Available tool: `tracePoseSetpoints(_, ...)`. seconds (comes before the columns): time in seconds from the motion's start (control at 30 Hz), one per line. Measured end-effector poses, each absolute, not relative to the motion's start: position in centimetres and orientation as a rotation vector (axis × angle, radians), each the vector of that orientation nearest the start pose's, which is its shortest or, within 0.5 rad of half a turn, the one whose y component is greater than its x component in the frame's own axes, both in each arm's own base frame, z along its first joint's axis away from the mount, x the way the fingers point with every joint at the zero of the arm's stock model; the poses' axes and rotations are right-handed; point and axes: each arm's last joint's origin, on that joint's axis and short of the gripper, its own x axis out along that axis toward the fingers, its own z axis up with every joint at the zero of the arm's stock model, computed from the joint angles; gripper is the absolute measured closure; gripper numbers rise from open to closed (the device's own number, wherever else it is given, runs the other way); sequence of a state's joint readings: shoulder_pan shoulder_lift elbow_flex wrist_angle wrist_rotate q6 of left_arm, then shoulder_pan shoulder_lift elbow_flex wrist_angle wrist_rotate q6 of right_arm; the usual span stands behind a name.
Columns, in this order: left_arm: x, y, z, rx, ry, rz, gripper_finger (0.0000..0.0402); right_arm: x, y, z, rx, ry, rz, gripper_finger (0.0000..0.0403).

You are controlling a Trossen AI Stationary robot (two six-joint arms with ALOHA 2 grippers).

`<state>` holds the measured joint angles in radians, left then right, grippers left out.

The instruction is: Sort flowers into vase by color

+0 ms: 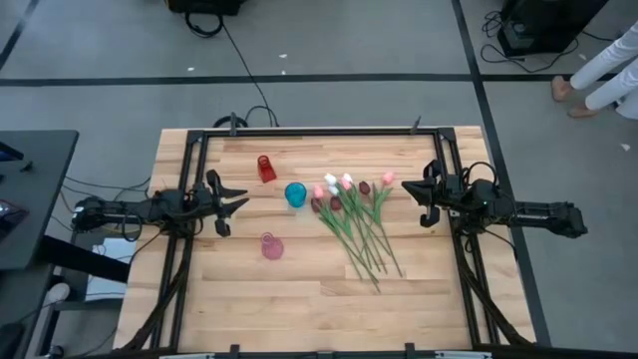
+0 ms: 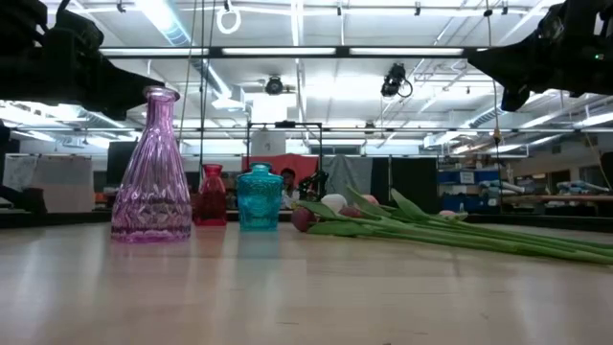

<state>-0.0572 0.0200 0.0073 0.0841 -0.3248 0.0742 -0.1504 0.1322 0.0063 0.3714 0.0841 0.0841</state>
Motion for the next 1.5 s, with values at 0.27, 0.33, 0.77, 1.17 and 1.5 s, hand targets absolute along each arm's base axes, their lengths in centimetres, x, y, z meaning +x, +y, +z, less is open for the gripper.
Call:
tracePoseSetpoints(0.27, 9.7, 0.4, 17.3, 0.06, -0.061, 0.27, 0.0295, 10.1, -1.8, 19.0, 0.075, -0.255, -0.223, 0.0384)
tracePoseSetpoints(0.33, 9.7, 0.4, 17.2, 0.06, -0.061, 0.27, 0.0295, 10.1, -1.8, 19.0, 0.075, -0.255, -0.223, 0.0384)
tracePoseSetpoints(0.77, 9.5, 0.4, 18.6, -0.021, -0.213, 0.268, 0.0295, 9.8, -1.8, 20.1, 0.062, -0.367, -0.245, 0.0384)
tracePoseSetpoints(1.17, 9.4, 0.4, 19.0, -0.086, -0.263, 0.252, 0.0295, 8.6, -1.6, 22.3, 0.113, -0.631, -0.185, 0.0384)
tracePoseSetpoints(1.5, 9.2, 0.4, 19.8, -0.101, -0.348, 0.249, 0.0295, 11.6, -2.4, 22.6, 0.413, -0.142, -0.375, 0.0389)
